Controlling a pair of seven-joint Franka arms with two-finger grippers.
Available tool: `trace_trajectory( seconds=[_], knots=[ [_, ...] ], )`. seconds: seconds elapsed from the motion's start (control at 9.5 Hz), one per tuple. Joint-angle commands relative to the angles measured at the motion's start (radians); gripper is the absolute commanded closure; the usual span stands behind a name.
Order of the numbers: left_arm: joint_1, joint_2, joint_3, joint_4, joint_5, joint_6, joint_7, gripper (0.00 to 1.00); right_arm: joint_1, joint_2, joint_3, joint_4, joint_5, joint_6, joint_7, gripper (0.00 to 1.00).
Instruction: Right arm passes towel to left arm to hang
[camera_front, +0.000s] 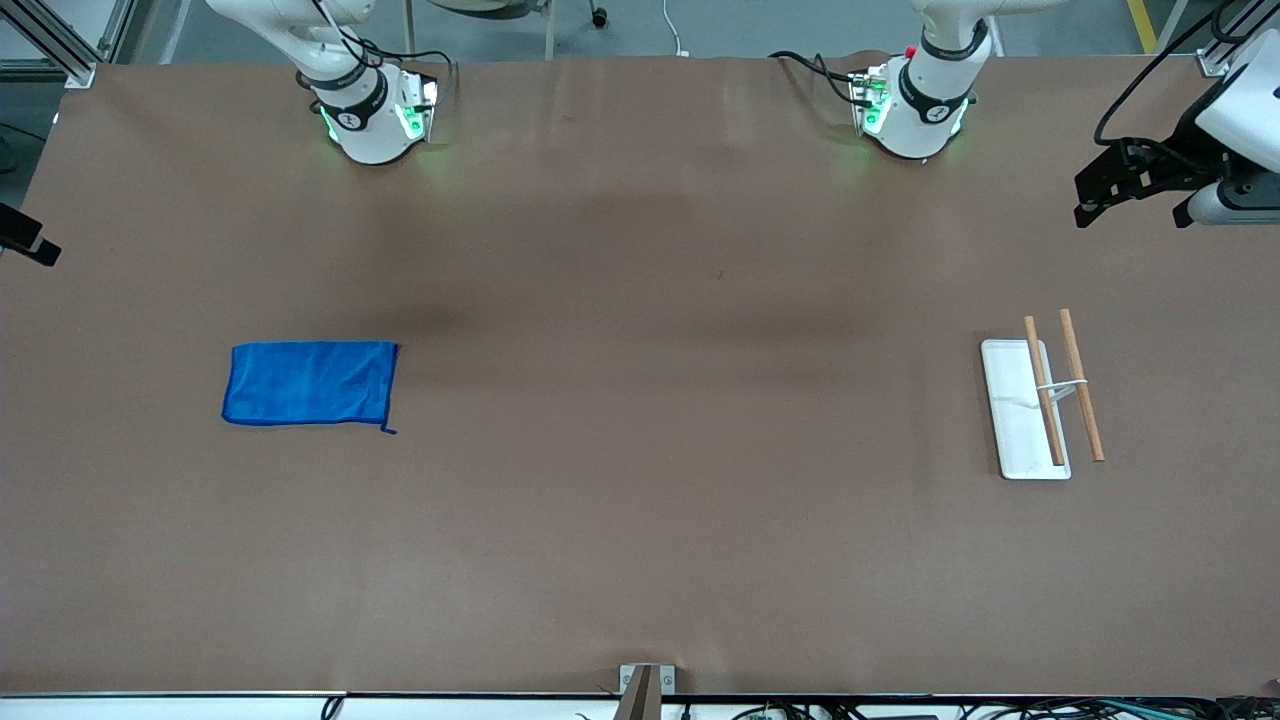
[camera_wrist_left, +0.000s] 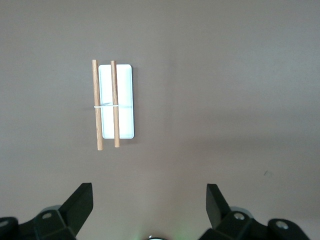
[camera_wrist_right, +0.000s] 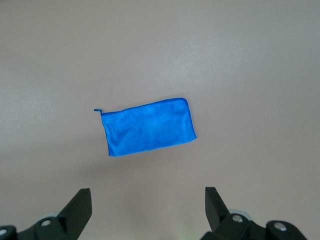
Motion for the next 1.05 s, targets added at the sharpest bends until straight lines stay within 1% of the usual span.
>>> trace_trajectory(
  seconds=[0.0, 0.11, 0.21, 0.32, 0.53, 0.74, 0.95],
  knots=[
    [0.009, 0.032, -0.004, 0.008, -0.006, -0.011, 0.015, 0.00, 0.017, 0.016, 0.007, -0.014, 0.001, -0.010, -0.006, 0.00],
    [0.009, 0.033, -0.004, 0.003, -0.008, -0.011, 0.014, 0.00, 0.023, 0.047, 0.007, -0.073, -0.009, 0.003, -0.006, 0.00],
    [0.007, 0.033, -0.004, 0.003, -0.008, -0.011, 0.014, 0.00, 0.042, 0.065, 0.007, -0.150, -0.020, 0.075, -0.007, 0.00],
    [0.009, 0.033, -0.005, 0.003, -0.010, -0.011, 0.014, 0.00, 0.043, 0.067, 0.007, -0.248, -0.043, 0.179, -0.009, 0.00],
    [0.007, 0.035, -0.005, 0.003, -0.010, -0.011, 0.014, 0.00, 0.040, 0.067, 0.007, -0.467, -0.043, 0.424, -0.053, 0.00],
    [0.006, 0.035, -0.005, 0.005, -0.011, -0.011, 0.014, 0.00, 0.039, 0.081, 0.007, -0.672, -0.043, 0.715, -0.101, 0.00],
    [0.007, 0.035, -0.007, 0.005, -0.011, -0.011, 0.015, 0.00, 0.022, 0.156, 0.007, -0.776, -0.043, 0.929, -0.153, 0.00]
  ],
)
